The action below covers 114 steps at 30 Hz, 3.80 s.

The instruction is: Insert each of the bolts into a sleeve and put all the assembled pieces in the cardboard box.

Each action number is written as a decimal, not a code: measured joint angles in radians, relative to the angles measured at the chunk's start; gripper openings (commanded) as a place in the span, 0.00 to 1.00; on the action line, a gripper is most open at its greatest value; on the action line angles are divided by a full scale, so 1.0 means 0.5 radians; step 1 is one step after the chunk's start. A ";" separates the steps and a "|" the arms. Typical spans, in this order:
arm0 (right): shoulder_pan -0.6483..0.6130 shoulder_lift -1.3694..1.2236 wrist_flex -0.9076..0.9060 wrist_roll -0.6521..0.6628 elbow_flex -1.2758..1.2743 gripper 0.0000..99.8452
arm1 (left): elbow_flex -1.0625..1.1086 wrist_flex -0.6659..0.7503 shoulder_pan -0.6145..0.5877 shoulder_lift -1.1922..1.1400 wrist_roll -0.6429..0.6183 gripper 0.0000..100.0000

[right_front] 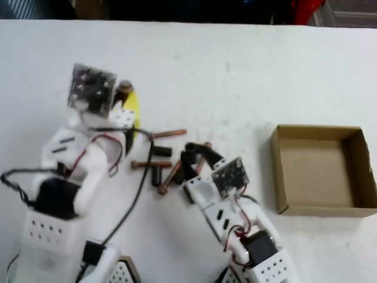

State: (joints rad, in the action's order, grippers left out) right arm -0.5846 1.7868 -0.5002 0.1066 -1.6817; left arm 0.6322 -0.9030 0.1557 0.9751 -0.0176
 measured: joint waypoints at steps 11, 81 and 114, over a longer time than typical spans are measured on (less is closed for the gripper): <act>-0.129 0.000 0.322 -0.144 0.000 0.02 | 0.301 0.279 0.242 0.276 -0.316 0.02; -0.126 -0.003 0.298 -0.144 0.000 0.02 | 0.902 0.936 0.721 0.439 -0.193 0.02; -0.061 -0.006 0.295 -0.147 0.000 0.02 | 1.142 0.976 0.730 0.476 -0.184 0.02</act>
State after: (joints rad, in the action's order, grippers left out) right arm -0.6153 1.7837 -0.3529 0.0330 -1.6817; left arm 1.2029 -0.4150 0.5209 1.2129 -0.1097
